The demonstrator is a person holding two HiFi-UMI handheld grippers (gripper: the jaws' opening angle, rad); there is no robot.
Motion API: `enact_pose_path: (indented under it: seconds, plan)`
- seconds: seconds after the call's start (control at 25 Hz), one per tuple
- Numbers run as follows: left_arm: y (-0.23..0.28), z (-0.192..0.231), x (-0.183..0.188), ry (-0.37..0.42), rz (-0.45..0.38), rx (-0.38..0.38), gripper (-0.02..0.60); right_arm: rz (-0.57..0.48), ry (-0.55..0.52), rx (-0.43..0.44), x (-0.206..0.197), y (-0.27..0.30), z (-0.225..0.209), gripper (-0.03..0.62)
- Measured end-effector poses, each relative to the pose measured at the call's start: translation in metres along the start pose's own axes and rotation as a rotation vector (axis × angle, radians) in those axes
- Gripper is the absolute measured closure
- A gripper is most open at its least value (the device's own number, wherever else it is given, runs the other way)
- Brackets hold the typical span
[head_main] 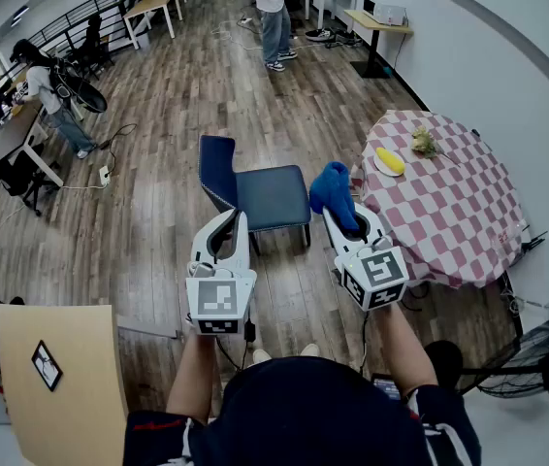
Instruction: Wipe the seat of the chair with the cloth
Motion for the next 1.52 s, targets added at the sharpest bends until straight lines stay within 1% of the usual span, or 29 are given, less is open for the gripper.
enact_pose_path:
  seconds: [0.16,0.4,0.6,0.96,1.24,1.52]
  plan:
    - [0.003,-0.005,0.0,0.003,0.004,0.004,0.566,-0.03,0.036,0.019,0.002,-0.003,-0.004,0.548]
    - [0.005,-0.017,0.0,-0.014,0.023,0.002,0.566,-0.027,0.027,0.04,0.001,-0.012,-0.009,0.547]
    - [0.006,-0.037,-0.002,-0.034,0.021,0.006,0.566,-0.03,0.03,0.056,-0.008,-0.026,-0.02,0.546]
    - [0.004,-0.068,-0.021,-0.003,0.065,0.022,0.566,-0.007,0.047,0.087,-0.032,-0.039,-0.03,0.546]
    - [0.02,-0.068,-0.026,-0.006,0.066,0.024,0.566,-0.007,0.059,0.099,-0.039,-0.029,-0.042,0.546]
    - [0.062,-0.058,-0.036,0.004,0.083,0.011,0.566,0.003,0.064,0.115,-0.046,0.002,-0.065,0.546]
Point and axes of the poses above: the fingertips, and each gripper's own axes: y forward along the fingers, z to its left, x out of its top, the point moved 4 cm from there along -y, backward along the fingers, and after that the axes turned 12 degrees about x, right-handed, at the moved point
